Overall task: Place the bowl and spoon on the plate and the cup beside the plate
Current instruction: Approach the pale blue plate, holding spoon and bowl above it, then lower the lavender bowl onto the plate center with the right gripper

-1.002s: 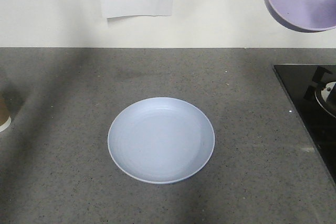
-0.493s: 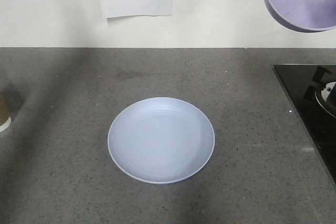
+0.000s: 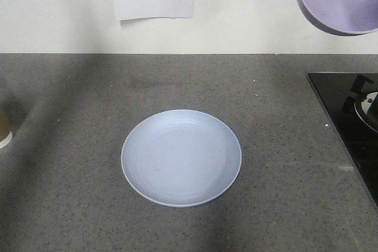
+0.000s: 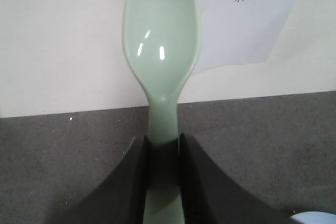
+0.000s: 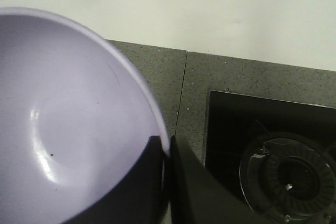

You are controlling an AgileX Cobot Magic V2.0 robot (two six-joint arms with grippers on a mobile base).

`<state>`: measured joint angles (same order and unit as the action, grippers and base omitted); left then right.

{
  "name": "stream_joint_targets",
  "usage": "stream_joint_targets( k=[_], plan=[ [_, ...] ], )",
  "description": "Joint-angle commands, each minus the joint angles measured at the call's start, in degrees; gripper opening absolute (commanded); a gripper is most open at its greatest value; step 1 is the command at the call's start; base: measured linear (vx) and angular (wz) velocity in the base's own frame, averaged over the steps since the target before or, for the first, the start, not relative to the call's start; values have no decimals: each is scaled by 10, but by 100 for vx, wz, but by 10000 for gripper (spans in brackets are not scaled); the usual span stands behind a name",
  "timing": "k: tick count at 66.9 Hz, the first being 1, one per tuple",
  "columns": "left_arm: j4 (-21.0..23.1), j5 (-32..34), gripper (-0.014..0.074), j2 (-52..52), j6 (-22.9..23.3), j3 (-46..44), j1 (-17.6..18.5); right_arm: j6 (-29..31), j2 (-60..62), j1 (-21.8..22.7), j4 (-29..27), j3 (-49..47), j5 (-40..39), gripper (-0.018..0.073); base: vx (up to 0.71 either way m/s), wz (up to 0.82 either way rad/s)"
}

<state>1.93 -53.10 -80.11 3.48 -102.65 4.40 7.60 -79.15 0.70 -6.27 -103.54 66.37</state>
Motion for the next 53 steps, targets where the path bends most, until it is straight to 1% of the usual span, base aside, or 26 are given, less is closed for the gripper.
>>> stream_joint_targets(
  k=[1, 9, 16, 24, 34, 38, 42, 46, 47, 51, 53],
  plan=[
    [5, 58, -6, 15, 2, -14, 3, 3, 16, 1, -4, -16, -50, -11, 0, 0],
    [5, 58, -6, 15, 2, -14, 3, -4, 12, 1, -17, -16, -35, -11, 0, 0],
    [6, 58, -6, 15, 2, -14, 3, -4, 4, 1, -56, -16, -34, -11, 0, 0],
    [6, 55, -6, 15, 2, -14, 3, 18, -22, 1, -144, -16, -36, -11, 0, 0],
    [6, 43, -6, 15, -1, -14, 3, 95, -79, 1, -265, -16, -23, -8, 0, 0],
    [5, 38, -6, 15, -1, -14, 3, 120, -105, -5, -288, -16, -14, -7, 0, 0],
    [5, 33, -6, 15, -1, -14, 3, 129, -129, -18, -279, -16, -9, -6, 0, 0],
    [5, 31, -6, 15, -1, -14, 3, 127, -153, -36, -254, -16, -9, -6, 0, 0],
    [5, 31, -6, 15, -1, -14, 3, 119, -200, -95, -179, -16, -11, -6, 0, 0],
    [5, 31, -6, 15, -1, -14, 3, 107, -219, -125, -140, -16, -15, -6, 0, 0],
    [5, 30, -6, 15, -1, -14, 3, 97, -231, -146, -109, -16, -20, -6, 0, 0]
  ],
)
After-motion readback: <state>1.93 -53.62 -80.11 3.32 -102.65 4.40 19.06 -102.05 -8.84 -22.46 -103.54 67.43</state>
